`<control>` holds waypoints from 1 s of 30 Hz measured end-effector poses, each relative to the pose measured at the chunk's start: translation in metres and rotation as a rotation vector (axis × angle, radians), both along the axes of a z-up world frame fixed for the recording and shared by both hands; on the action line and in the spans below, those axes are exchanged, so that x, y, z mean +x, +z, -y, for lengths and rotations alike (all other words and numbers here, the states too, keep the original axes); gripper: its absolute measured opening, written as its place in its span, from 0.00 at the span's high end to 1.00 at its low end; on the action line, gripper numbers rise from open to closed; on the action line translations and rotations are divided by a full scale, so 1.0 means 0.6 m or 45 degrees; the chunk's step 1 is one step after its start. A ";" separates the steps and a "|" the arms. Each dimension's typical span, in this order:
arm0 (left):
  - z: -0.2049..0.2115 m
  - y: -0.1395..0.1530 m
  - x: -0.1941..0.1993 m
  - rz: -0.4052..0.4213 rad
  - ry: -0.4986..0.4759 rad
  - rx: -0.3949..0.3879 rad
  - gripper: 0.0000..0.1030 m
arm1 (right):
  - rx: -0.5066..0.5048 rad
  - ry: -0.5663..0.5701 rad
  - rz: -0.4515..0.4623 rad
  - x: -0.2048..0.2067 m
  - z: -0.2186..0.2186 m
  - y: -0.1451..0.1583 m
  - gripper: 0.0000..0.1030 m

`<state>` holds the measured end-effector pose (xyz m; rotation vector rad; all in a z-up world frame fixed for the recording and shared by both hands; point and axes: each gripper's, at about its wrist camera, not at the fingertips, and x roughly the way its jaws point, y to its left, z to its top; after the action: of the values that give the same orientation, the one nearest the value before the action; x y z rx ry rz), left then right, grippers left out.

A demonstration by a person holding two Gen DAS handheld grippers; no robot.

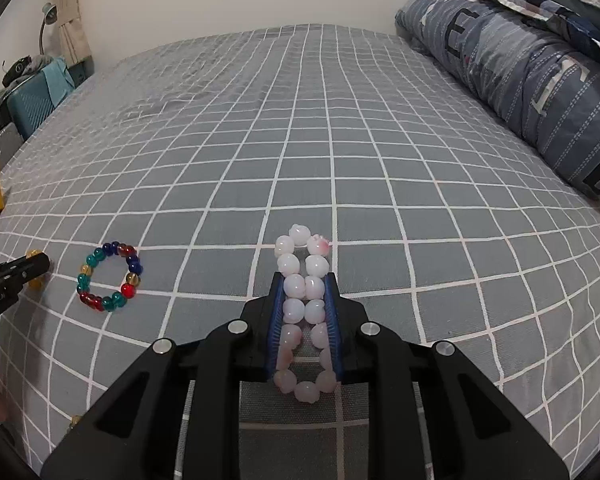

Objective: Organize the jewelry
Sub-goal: 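Carry the amber bracelet in the left tool while the right tool carries the pink bracelet to the box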

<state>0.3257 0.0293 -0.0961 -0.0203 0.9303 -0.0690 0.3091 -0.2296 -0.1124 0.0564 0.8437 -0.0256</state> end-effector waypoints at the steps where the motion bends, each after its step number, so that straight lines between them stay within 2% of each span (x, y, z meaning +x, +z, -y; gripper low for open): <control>1: 0.000 0.001 -0.001 0.005 0.002 0.005 0.83 | -0.001 -0.001 0.005 0.000 0.000 0.002 0.82; 11: 0.002 0.028 -0.017 0.099 0.004 -0.009 0.86 | 0.001 -0.005 0.117 -0.015 -0.001 0.027 0.82; 19: 0.000 0.053 -0.036 0.239 0.031 -0.017 0.87 | -0.019 -0.022 0.160 -0.023 -0.003 0.035 0.82; 30: 0.009 0.092 -0.069 0.455 0.063 -0.007 0.87 | -0.077 -0.065 0.290 -0.041 -0.008 0.060 0.82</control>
<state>0.2843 0.0238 -0.0411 -0.0344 0.5719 -0.0280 0.2842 -0.2251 -0.0766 0.0229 0.6134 -0.0910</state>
